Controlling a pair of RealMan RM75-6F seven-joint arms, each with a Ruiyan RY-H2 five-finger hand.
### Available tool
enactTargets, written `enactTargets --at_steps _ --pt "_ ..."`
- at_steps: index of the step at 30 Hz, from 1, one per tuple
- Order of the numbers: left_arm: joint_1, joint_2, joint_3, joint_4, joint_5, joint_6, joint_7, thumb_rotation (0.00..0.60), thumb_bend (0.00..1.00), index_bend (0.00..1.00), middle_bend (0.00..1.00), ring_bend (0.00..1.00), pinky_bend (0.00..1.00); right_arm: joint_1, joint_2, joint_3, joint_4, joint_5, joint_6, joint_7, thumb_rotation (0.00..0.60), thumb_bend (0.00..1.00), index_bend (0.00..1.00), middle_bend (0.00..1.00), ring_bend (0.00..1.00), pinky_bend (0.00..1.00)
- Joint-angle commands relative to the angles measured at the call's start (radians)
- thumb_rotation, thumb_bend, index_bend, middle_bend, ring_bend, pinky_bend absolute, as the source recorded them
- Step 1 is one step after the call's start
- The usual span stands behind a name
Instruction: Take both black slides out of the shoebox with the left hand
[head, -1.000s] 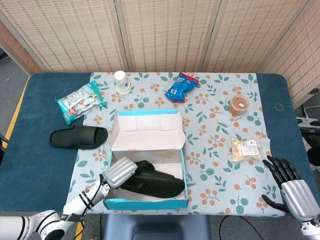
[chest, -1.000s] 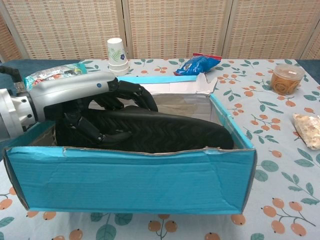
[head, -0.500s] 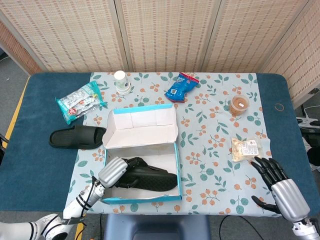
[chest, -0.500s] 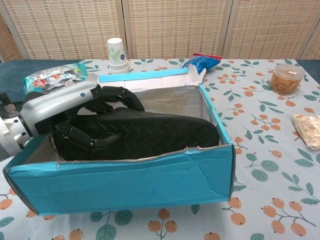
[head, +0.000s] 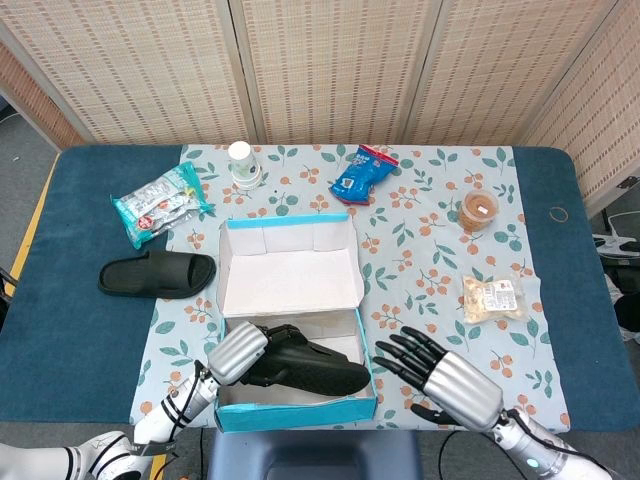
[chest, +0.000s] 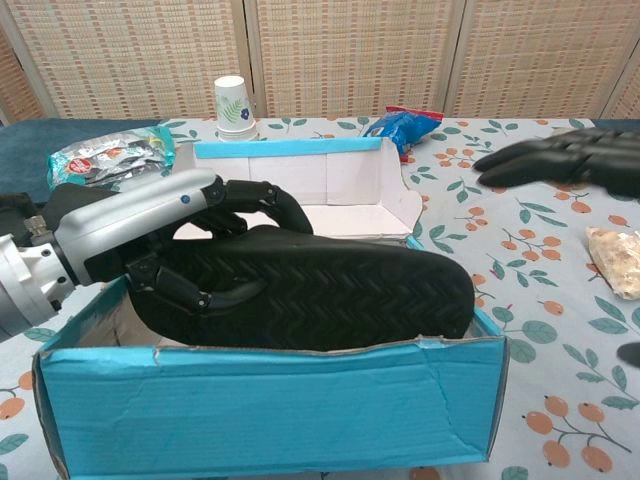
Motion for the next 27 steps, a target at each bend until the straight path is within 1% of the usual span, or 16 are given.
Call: enactTargets --at_steps 1,5,10,12,15,17,21,24,27 --pt "0.002 0.003 -0.004 0.006 -0.005 -0.001 -0.006 0.600 0.65 0.99 0.84 0.61 0.67 0.064 -0.013 -0.019 -0.047 0.003 -0.117 -0.075 0.600 0.19 0.00 0.00 0.00 0.00" --pt "0.001 0.008 -0.016 0.024 -0.012 -0.002 -0.038 0.600 0.65 0.99 0.84 0.61 0.67 0.055 -0.024 -0.041 -0.033 0.026 -0.129 -0.113 0.600 0.19 0.00 0.00 0.00 0.00" --pt "-0.007 0.020 -0.039 0.053 0.006 0.024 -0.115 0.600 0.65 0.99 0.84 0.61 0.67 0.032 -0.021 -0.054 -0.007 0.056 -0.072 -0.106 0.600 0.19 0.00 0.00 0.00 0.00" --pt "-0.010 0.031 -0.053 0.058 0.024 0.053 -0.158 0.600 0.65 0.99 0.84 0.61 0.67 0.013 -0.016 -0.063 0.004 0.061 -0.017 -0.082 0.600 0.19 0.00 0.00 0.00 0.00" --pt "-0.009 0.052 -0.073 0.053 0.045 0.103 -0.213 0.600 0.65 0.99 0.84 0.61 0.67 -0.032 -0.007 -0.070 0.032 0.079 0.100 -0.019 0.600 0.19 0.00 0.00 0.00 0.00" --pt "-0.007 0.069 -0.090 0.048 0.052 0.136 -0.240 0.600 0.64 0.99 0.84 0.61 0.67 -0.078 -0.007 -0.069 0.059 0.110 0.194 0.019 0.600 0.19 0.00 0.00 0.00 0.00" --pt "0.003 0.112 -0.127 0.053 0.052 0.194 -0.254 0.600 0.64 0.99 0.84 0.61 0.67 -0.175 -0.017 -0.062 0.108 0.187 0.336 0.028 0.600 0.19 0.00 0.00 0.00 0.00" --pt "0.018 0.133 -0.157 0.116 0.054 0.251 -0.217 0.600 0.63 0.99 0.84 0.61 0.67 -0.227 -0.016 -0.077 0.132 0.228 0.389 0.069 0.600 0.19 0.00 0.00 0.00 0.00" --pt "0.034 0.131 -0.180 0.233 0.045 0.302 -0.189 0.600 0.63 0.99 0.84 0.61 0.67 -0.256 -0.002 -0.093 0.155 0.236 0.423 0.119 0.600 0.19 0.00 0.00 0.00 0.00"
